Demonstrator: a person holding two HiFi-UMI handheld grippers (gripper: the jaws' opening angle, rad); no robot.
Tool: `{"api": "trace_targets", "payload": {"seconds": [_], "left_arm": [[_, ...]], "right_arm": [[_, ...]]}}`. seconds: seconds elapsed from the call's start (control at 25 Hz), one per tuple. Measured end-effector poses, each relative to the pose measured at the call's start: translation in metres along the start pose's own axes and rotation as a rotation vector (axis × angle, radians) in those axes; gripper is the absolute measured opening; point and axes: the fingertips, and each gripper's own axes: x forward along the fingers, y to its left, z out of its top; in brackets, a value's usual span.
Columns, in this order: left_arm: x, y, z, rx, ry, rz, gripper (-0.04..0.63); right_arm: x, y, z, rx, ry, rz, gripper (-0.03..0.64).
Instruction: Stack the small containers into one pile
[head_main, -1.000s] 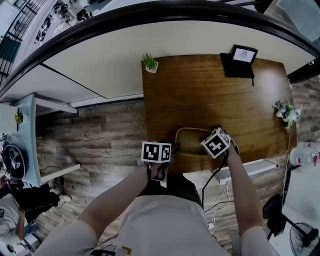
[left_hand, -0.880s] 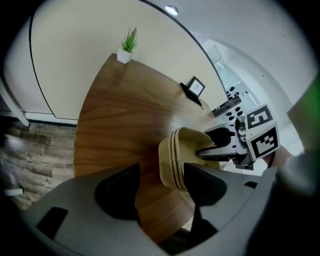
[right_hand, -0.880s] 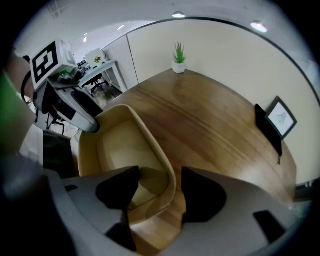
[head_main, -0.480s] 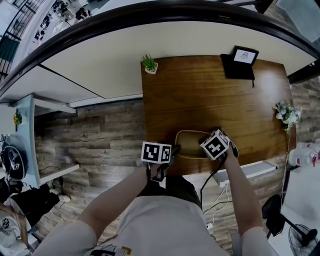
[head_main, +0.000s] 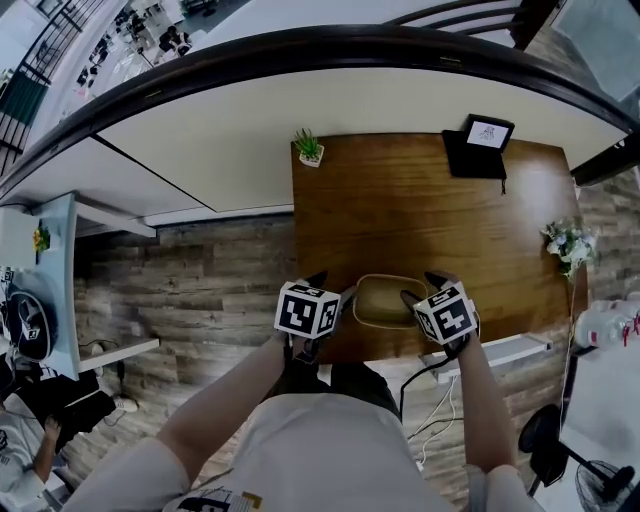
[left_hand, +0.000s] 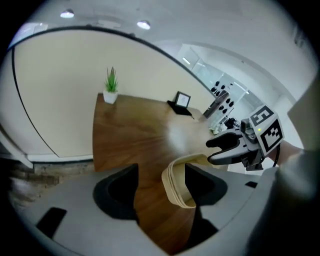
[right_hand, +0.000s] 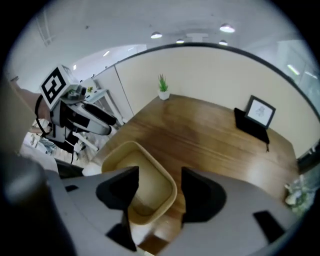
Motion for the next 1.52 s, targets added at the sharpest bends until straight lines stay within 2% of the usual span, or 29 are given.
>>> {"api": "trace_targets", "payload": {"seconds": [0.28, 0.4, 0.48, 0.64, 0.84, 1.04, 1.36, 1.52], "left_arm": [[-0.064, -0.008, 0.075, 0.276, -0.182, 0.06, 0.294], [-0.093, -0.014, 0.101, 0.349, -0.262, 0.084, 0.273], [-0.114, -0.018, 0.117, 0.376, -0.314, 0.096, 0.251], [-0.16, -0.029, 0.144, 0.426, -0.413, 0.108, 0.201], [-0.216, -0.043, 0.173, 0.492, -0.546, 0.124, 0.182], [-0.261, -0.055, 0.191, 0.557, -0.631, 0.131, 0.141], [-0.314, -0.072, 0.206, 0.62, -0.753, 0.134, 0.058], [-0.326, -0.079, 0.205, 0.629, -0.782, 0.12, 0.024]], "right_arm": [[-0.075, 0.01, 0.065, 0.111, -0.285, -0.096, 0.177], [-0.107, 0.019, 0.097, 0.111, -0.393, -0.12, 0.151], [-0.13, 0.026, 0.119, 0.101, -0.468, -0.129, 0.132], [-0.18, 0.039, 0.16, 0.092, -0.638, -0.133, 0.049], [-0.231, 0.061, 0.196, 0.057, -0.782, -0.151, 0.025], [-0.278, 0.087, 0.226, 0.008, -0.906, -0.158, 0.005], [-0.324, 0.111, 0.238, -0.044, -0.985, -0.205, 0.005], [-0.334, 0.119, 0.234, -0.043, -1.005, -0.204, 0.005]]}}
